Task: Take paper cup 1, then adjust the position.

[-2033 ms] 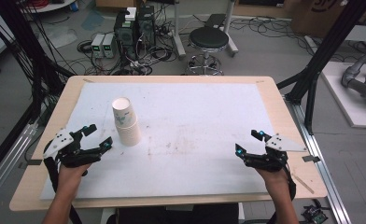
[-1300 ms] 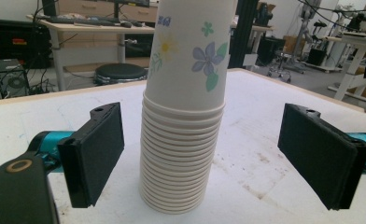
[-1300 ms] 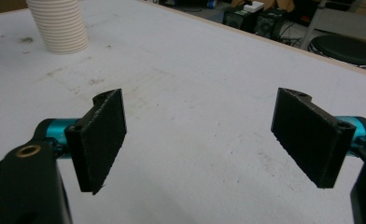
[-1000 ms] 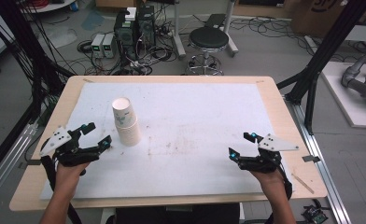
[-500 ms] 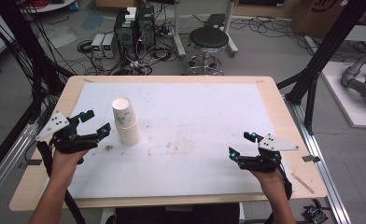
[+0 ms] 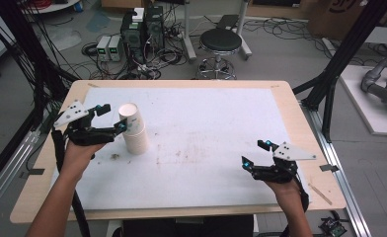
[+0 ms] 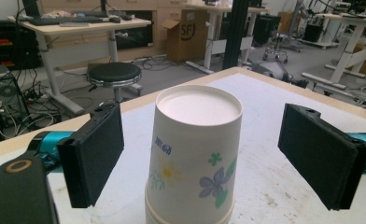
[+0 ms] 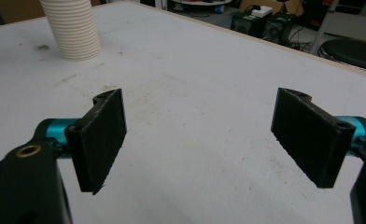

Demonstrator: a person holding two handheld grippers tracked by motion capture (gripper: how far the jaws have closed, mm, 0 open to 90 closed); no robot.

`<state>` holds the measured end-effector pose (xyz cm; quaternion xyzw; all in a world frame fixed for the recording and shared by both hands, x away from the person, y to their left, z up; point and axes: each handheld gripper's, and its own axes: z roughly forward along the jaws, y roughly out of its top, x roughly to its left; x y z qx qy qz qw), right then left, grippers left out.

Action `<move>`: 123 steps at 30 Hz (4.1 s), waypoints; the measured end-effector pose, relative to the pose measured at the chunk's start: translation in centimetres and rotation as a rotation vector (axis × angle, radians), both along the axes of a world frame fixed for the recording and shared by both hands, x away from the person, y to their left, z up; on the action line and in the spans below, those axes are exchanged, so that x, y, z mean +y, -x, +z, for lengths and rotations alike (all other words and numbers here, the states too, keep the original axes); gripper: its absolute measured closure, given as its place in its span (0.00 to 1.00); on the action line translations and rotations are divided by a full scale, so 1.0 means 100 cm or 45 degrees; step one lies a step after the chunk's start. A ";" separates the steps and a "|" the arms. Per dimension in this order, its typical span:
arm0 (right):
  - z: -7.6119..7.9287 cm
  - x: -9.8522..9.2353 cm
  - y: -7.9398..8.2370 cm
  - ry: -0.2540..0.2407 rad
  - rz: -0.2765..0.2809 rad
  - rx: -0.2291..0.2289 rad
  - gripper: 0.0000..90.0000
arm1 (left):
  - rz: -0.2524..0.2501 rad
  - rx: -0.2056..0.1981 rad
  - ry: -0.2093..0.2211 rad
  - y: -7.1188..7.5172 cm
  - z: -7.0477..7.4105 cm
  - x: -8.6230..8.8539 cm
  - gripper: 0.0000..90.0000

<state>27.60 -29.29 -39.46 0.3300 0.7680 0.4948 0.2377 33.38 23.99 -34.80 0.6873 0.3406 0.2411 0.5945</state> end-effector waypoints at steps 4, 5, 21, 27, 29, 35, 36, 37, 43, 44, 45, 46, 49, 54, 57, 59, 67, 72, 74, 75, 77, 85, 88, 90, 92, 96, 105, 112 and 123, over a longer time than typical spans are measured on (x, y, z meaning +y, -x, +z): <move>0.000 0.000 0.000 0.001 0.000 0.007 0.20 | 0.000 0.020 -0.023 -0.010 -0.001 -0.008 0.16; 0.000 0.000 0.000 0.003 0.000 0.006 0.20 | 0.000 0.023 -0.028 -0.012 -0.001 -0.010 0.16; -0.001 -0.001 0.001 -0.002 -0.010 0.004 0.20 | -0.048 0.066 -0.072 -0.028 -0.010 -0.022 0.32; -0.001 -0.002 0.001 -0.001 -0.009 0.008 0.20 | -0.045 0.061 -0.058 -0.028 -0.009 -0.020 0.37; -0.001 -0.001 0.000 0.001 -0.011 0.005 0.20 | -0.047 0.050 -0.049 -0.027 -0.007 -0.019 0.37; -0.001 -0.001 0.000 -0.002 -0.006 0.007 0.20 | -0.058 0.010 -0.006 -0.024 0.006 -0.015 0.38; -0.001 0.000 0.000 -0.001 -0.006 0.009 0.20 | -0.061 0.010 -0.001 -0.024 0.009 -0.015 0.38; -0.001 0.000 0.000 -0.002 -0.006 0.009 0.20 | -0.066 0.005 -0.005 -0.024 0.012 -0.015 0.38; -0.001 0.000 0.000 -0.002 -0.002 0.007 0.20 | -0.081 -0.052 0.018 -0.021 0.029 -0.014 0.39; -0.001 0.000 0.000 -0.005 -0.004 0.008 0.20 | -0.084 -0.064 0.020 -0.021 0.033 -0.014 0.39; 0.000 0.000 0.000 -0.006 -0.003 0.006 0.20 | -0.085 -0.076 0.016 -0.020 0.036 -0.014 0.39; 0.000 0.000 0.000 -0.007 -0.003 0.005 0.20 | -0.085 -0.088 0.017 -0.019 0.039 -0.014 0.39; 0.000 0.000 0.000 -0.015 -0.004 0.008 0.20 | -0.080 -0.130 0.030 -0.017 0.049 -0.014 0.39; 0.001 0.000 0.000 -0.020 0.000 0.007 0.20 | -0.083 -0.177 0.055 -0.013 0.061 -0.014 0.39; 0.003 0.001 0.000 -0.034 0.008 0.008 0.20 | -0.100 -0.214 0.085 -0.008 0.069 -0.017 0.39; 0.002 0.003 0.000 -0.034 0.017 0.013 0.20 | -0.123 -0.224 0.089 -0.005 0.072 -0.019 0.39; 0.009 0.016 -0.006 -0.054 0.093 0.029 0.20 | -0.272 -0.217 0.113 0.010 0.068 -0.043 0.39; 0.012 0.023 -0.014 -0.049 0.135 0.041 0.20 | -0.331 -0.183 0.112 0.012 0.058 -0.059 0.39; 0.016 0.029 -0.020 -0.041 0.168 0.052 0.20 | -0.371 -0.154 0.095 0.012 0.049 -0.070 0.39; 0.018 0.031 -0.022 -0.039 0.183 0.057 0.20 | -0.385 -0.145 0.093 0.012 0.046 -0.073 0.39; 0.020 0.035 -0.027 -0.031 0.211 0.058 0.20 | -0.411 -0.128 0.087 0.011 0.040 -0.080 0.39; 0.022 0.046 -0.037 -0.030 0.319 0.088 0.20 | -0.476 -0.070 0.065 0.008 0.020 -0.101 0.39; 0.016 0.049 -0.038 -0.035 0.351 0.105 0.20 | -0.497 -0.044 0.047 0.006 0.013 -0.108 0.39; 0.014 0.049 -0.038 -0.038 0.360 0.107 0.20 | -0.503 -0.037 0.052 0.006 0.008 -0.112 0.39; 0.010 0.049 -0.038 -0.031 0.369 0.116 0.20 | -0.514 -0.024 0.049 0.005 0.002 -0.117 0.39; 0.012 0.047 -0.038 -0.044 0.368 0.090 0.20 | -0.526 -0.009 0.052 0.004 -0.006 -0.121 0.39; 0.012 0.048 -0.034 -0.040 0.381 0.100 0.20 | -0.561 0.012 0.072 0.007 -0.016 -0.129 0.39; 0.014 0.053 -0.032 -0.038 0.414 0.090 0.20 | -0.585 0.025 0.087 0.010 -0.020 -0.130 0.39; 0.011 0.062 -0.028 -0.037 0.519 0.103 0.20 | -0.673 0.037 0.090 0.013 -0.024 -0.137 0.39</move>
